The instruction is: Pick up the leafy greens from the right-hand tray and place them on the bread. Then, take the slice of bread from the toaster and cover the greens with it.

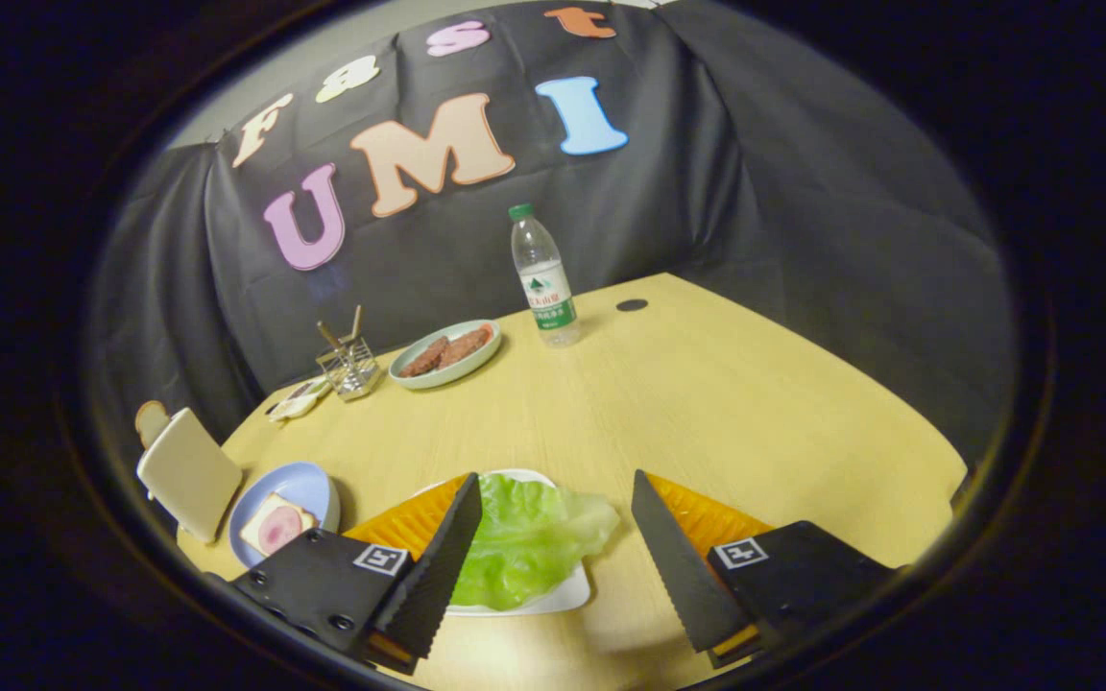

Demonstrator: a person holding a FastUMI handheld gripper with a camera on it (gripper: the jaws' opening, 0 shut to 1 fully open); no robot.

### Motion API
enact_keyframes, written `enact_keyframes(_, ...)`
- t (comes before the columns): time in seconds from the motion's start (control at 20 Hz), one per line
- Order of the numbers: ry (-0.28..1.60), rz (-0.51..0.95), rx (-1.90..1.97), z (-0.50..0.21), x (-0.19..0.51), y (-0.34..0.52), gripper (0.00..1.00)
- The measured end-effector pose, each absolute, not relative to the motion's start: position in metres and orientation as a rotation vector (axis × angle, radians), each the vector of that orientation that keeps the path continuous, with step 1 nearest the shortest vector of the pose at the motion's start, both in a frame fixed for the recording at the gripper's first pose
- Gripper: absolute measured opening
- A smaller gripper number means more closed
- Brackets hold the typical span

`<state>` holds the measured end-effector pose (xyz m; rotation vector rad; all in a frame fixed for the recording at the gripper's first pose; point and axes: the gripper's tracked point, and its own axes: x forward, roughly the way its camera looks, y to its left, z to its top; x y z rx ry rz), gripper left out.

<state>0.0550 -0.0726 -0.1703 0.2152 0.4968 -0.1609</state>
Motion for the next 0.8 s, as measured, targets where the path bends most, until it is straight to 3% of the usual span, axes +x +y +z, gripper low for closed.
enact_keyframes(0.25,0.543,-0.184,0.227,-0.189,0.059,-0.081,0.99)
enact_keyframes(0.7,0.6,-0.152,0.275,-0.209,0.067,-0.077,0.86)
enact_keyframes(0.8,0.595,-0.15,0.285,-0.212,0.069,-0.077,0.72)
